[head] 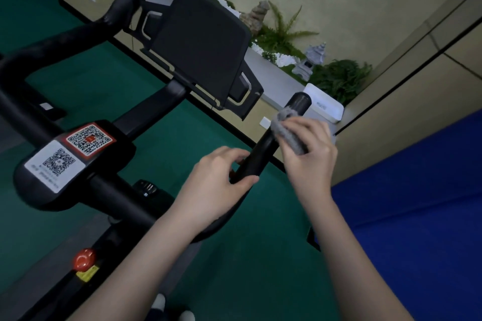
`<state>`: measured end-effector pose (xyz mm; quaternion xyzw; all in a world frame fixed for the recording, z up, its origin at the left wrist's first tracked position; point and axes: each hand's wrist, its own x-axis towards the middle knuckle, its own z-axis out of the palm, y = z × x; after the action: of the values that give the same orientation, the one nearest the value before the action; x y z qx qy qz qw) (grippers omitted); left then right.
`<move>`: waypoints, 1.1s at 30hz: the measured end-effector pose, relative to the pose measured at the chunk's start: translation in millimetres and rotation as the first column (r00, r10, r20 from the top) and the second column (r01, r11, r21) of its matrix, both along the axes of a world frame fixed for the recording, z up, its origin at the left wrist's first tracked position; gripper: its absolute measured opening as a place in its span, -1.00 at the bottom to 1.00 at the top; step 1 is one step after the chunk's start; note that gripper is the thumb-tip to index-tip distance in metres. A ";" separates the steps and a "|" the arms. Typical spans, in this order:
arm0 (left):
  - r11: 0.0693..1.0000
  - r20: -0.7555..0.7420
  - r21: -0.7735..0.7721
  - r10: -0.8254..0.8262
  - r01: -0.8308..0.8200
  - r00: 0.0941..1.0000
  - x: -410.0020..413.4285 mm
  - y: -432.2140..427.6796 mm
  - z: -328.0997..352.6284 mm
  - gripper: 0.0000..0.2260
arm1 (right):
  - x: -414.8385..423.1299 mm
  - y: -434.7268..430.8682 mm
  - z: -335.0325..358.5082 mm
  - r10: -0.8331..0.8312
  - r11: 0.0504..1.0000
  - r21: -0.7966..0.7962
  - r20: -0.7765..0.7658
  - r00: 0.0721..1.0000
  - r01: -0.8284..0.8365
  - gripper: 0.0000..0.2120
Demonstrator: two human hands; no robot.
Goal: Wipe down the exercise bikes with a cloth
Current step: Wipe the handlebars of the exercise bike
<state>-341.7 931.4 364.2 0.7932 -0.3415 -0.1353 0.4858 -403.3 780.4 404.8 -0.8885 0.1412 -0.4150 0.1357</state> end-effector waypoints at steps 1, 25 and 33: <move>1.000 -0.001 -0.001 0.000 0.000 1.000 0.3 -0.2 -0.3 -0.63 | 2.3 -2.8 4.9 -0.026 1.000 0.014 0.014 1.000 0.025 -0.82; 1.000 -0.077 -0.005 -0.004 0.004 0.997 -2.2 0.0 -0.6 -0.62 | 46.9 -19.4 56.6 -0.035 0.899 -0.354 -0.645 0.763 -0.259 -0.93; 1.000 -0.088 -0.001 0.010 -0.010 0.996 -2.8 0.1 1.9 -0.62 | 54.8 -16.1 60.6 0.150 0.903 -0.112 -0.822 0.550 -0.415 -0.88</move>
<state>-344.5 931.5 366.1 0.7877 -0.3157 -0.1674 0.5018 -348.5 764.4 465.5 -0.9990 -0.0231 0.0372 -0.0093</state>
